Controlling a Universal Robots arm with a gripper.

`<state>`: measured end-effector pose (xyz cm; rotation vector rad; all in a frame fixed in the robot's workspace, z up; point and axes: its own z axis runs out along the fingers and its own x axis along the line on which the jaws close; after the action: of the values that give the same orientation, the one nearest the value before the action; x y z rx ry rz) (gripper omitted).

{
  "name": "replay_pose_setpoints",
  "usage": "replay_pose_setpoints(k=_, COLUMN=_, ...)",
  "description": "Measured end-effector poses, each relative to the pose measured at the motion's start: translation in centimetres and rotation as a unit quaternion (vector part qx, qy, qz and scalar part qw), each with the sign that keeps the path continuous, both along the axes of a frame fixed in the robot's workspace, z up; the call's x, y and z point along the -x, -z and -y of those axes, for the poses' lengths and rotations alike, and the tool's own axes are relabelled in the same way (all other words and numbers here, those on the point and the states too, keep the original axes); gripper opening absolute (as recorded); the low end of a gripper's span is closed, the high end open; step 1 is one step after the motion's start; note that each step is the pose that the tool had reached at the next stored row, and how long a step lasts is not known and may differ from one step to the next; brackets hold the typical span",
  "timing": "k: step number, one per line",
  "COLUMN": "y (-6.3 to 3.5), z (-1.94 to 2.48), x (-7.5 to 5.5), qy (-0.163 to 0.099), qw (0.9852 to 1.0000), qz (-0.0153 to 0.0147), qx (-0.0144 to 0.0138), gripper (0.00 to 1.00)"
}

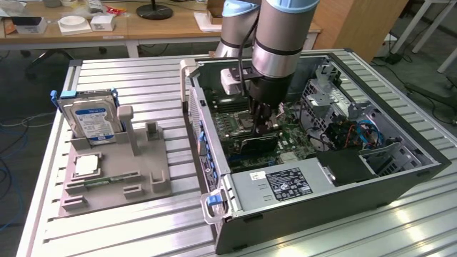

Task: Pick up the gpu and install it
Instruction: 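Press down on the gpu until it lock into place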

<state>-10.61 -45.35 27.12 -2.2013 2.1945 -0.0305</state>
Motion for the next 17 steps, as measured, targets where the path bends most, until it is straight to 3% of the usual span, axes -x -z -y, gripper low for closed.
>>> replay_pose_setpoints(k=3, y=0.02, z=-0.01, x=-0.2, qy=0.000, qw=1.0000, qz=-0.0001, qx=0.0000, gripper=0.10)
replay_pose_setpoints(k=7, y=0.02, z=0.00, x=-1.7, qy=0.000, qw=1.0000, qz=-0.0004, qx=0.0000, gripper=0.10)
replay_pose_setpoints(k=17, y=0.68, z=0.00, x=-1.7, qy=0.000, qw=1.0000, qz=-0.0005, qx=0.0001, gripper=0.10)
